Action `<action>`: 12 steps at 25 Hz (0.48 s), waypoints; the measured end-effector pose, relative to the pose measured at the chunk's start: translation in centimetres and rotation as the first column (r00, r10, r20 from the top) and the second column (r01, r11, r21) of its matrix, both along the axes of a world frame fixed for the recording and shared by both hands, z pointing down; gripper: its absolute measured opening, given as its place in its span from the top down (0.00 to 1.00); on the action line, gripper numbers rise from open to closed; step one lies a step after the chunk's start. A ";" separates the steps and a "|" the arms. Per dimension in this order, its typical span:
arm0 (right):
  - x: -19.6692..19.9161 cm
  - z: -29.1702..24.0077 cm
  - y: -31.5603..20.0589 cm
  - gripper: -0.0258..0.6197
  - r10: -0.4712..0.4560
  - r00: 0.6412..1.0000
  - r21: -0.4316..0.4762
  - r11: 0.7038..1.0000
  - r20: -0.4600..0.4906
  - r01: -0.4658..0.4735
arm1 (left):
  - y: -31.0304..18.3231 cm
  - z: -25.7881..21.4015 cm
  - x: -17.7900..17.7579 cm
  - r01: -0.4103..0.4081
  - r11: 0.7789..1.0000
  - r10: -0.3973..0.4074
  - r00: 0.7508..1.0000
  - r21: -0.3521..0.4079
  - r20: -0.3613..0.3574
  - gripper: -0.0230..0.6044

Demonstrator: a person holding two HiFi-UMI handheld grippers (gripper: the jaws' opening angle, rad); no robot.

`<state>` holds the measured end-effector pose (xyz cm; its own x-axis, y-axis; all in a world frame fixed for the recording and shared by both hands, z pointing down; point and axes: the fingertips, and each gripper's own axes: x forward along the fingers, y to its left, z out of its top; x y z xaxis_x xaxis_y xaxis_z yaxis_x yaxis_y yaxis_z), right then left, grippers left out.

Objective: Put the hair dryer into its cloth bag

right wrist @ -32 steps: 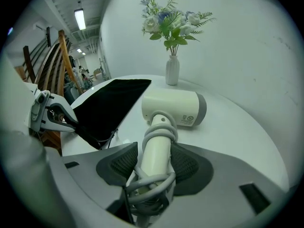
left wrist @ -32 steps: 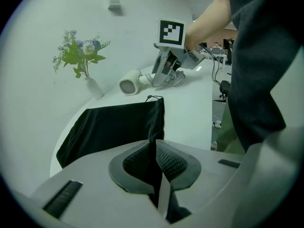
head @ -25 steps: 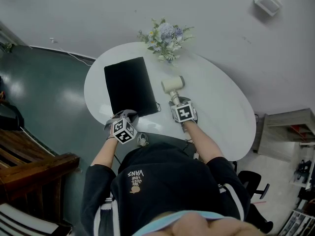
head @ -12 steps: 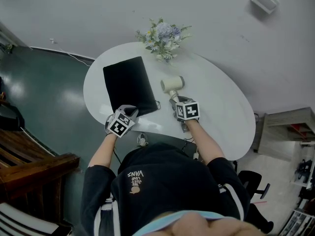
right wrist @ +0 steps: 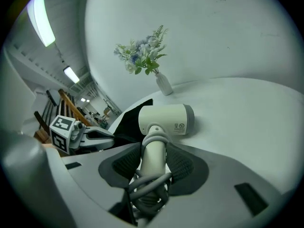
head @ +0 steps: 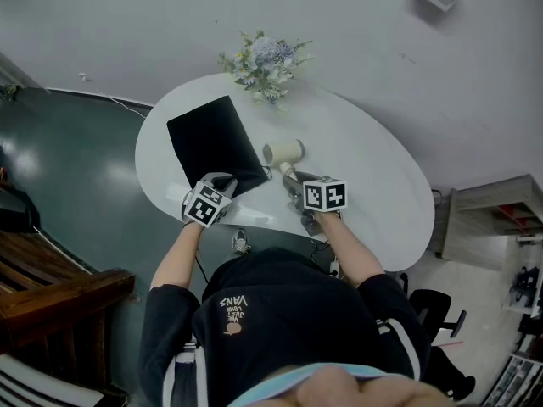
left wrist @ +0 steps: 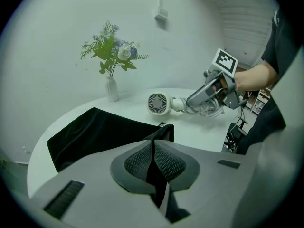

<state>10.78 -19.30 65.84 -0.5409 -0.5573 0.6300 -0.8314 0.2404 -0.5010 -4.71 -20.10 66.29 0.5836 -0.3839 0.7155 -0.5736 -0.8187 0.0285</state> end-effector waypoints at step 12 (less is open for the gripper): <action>0.0 -2.2 4.4 0.67 0.006 0.987 -0.014 1.000 0.160 -0.004 | -1.4 -0.6 2.3 0.092 0.996 -0.092 0.996 -0.002 -0.003 0.91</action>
